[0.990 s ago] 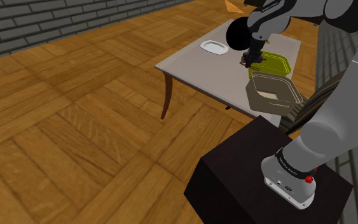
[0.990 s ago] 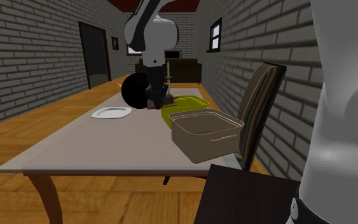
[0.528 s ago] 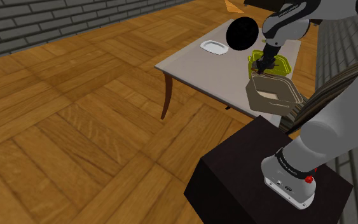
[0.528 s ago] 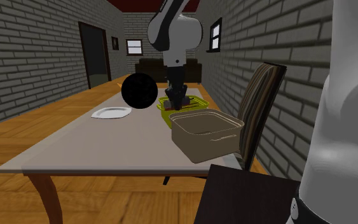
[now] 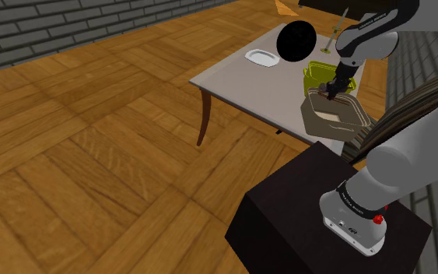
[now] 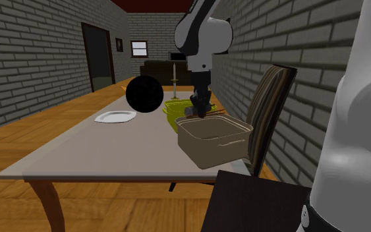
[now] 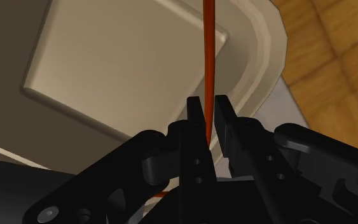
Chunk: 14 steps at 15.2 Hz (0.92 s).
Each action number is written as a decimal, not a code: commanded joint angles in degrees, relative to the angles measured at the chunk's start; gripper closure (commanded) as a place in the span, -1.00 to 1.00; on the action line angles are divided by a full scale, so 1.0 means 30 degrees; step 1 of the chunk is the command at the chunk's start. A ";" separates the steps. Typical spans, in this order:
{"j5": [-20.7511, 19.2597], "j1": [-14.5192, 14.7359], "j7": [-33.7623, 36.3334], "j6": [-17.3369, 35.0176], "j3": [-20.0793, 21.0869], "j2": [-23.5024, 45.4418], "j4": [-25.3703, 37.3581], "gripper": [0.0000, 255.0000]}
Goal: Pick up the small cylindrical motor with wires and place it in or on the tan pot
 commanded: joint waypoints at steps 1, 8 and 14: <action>0.0143 -0.0018 -0.0126 0.0565 -0.0024 0.0311 -0.0261 1.00; 0.0953 -0.0070 -0.0658 0.2409 0.0023 0.1796 -0.0743 1.00; 0.1311 -0.0114 -0.0892 0.3064 0.0088 0.2382 -0.0864 1.00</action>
